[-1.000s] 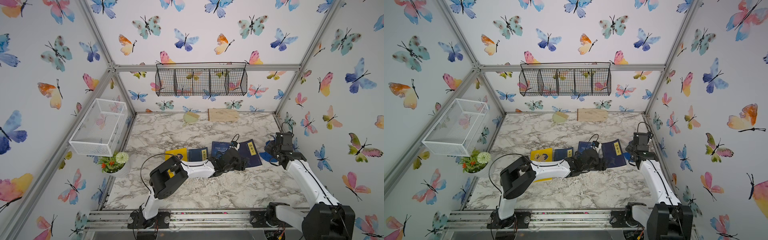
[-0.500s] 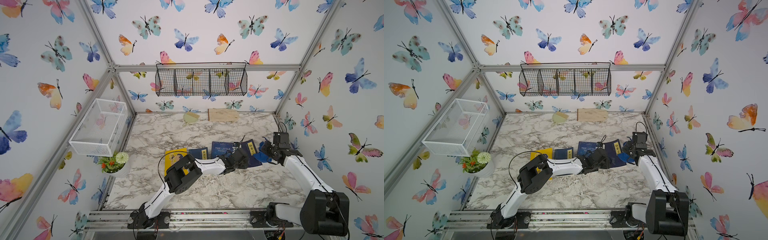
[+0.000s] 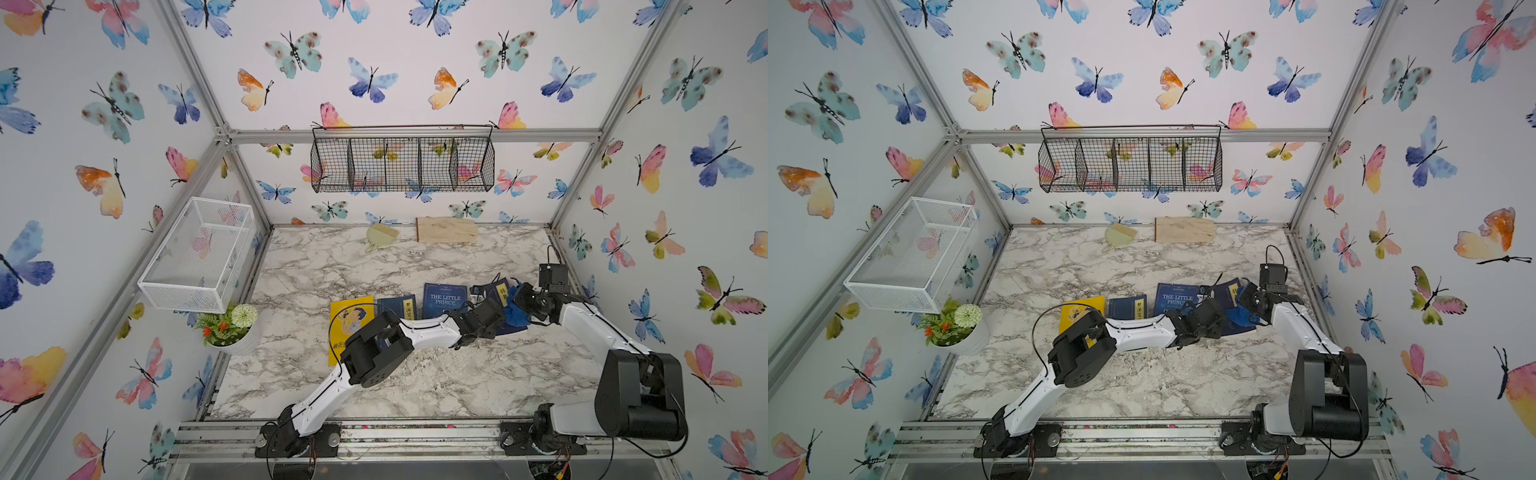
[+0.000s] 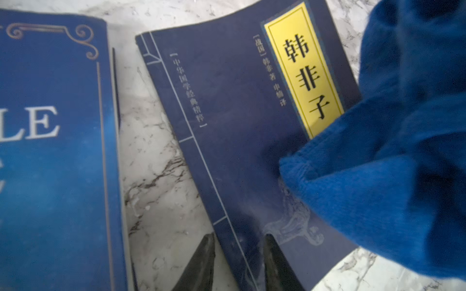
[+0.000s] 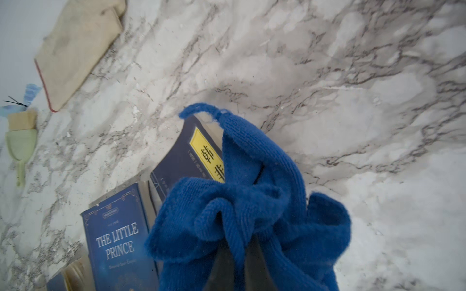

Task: Wipe the cover of the book
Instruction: Adjust the book at the center of the board, then wipe the dirt from the cover of the book.

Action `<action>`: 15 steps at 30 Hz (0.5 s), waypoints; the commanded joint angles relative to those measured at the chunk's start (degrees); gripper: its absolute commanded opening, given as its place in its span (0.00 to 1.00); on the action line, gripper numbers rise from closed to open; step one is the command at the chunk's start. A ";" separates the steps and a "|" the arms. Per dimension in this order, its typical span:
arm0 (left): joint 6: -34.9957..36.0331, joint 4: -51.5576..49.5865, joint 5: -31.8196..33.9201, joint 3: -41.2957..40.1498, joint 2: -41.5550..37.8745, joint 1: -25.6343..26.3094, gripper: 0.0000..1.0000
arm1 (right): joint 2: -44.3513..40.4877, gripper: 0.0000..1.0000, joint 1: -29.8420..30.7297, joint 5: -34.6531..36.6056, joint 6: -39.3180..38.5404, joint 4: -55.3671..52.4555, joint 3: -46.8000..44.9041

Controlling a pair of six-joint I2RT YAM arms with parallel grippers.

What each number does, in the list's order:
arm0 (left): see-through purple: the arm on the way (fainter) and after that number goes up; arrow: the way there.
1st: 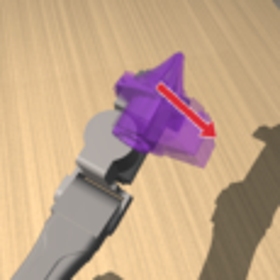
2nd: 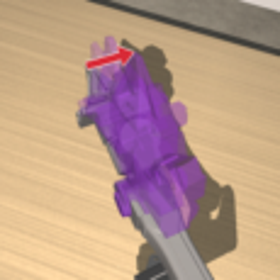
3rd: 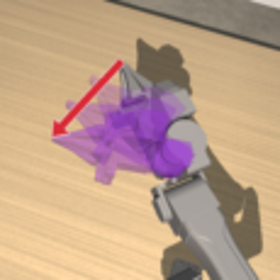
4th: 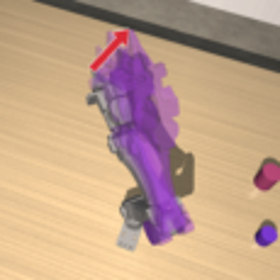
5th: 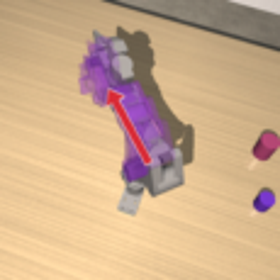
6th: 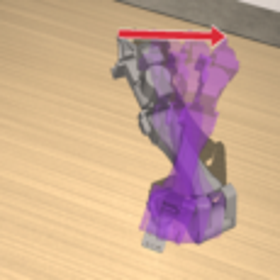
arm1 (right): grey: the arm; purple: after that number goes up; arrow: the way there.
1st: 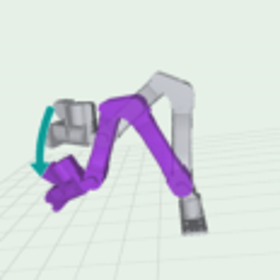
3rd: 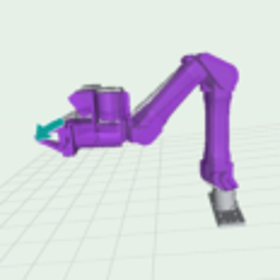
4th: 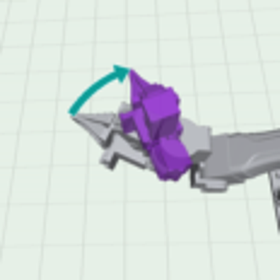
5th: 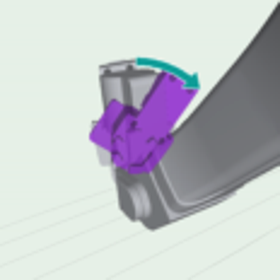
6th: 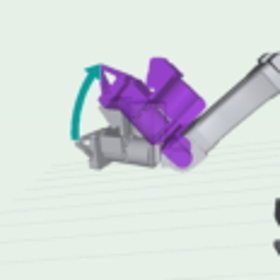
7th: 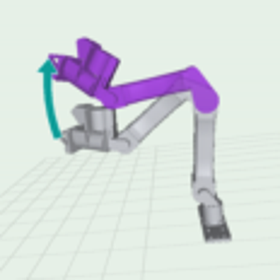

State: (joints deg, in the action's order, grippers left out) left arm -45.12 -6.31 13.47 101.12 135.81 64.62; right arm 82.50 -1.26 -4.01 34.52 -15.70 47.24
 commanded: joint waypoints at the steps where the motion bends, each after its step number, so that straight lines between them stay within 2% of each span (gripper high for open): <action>1: 0.13 -4.83 1.29 -2.06 0.33 0.24 0.32 | 3.04 0.02 -0.06 -0.96 2.22 2.33 -1.56; 8: 0.04 -5.57 0.86 -4.15 -0.30 0.14 0.31 | 6.95 0.02 0.11 -3.22 5.40 7.99 -7.78; 12: 0.03 -5.36 0.60 -4.87 -0.63 0.10 0.30 | 10.65 0.02 0.11 -1.44 6.47 9.01 -5.63; 15: -0.21 -5.56 0.58 -5.14 -0.55 0.07 0.30 | 17.23 0.02 0.14 -0.08 7.50 8.68 -0.86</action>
State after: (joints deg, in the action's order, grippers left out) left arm -45.17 -5.06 14.17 98.32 134.45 64.62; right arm 92.88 -1.26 -6.31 40.32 -4.97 45.19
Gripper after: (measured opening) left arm 0.297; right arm 0.079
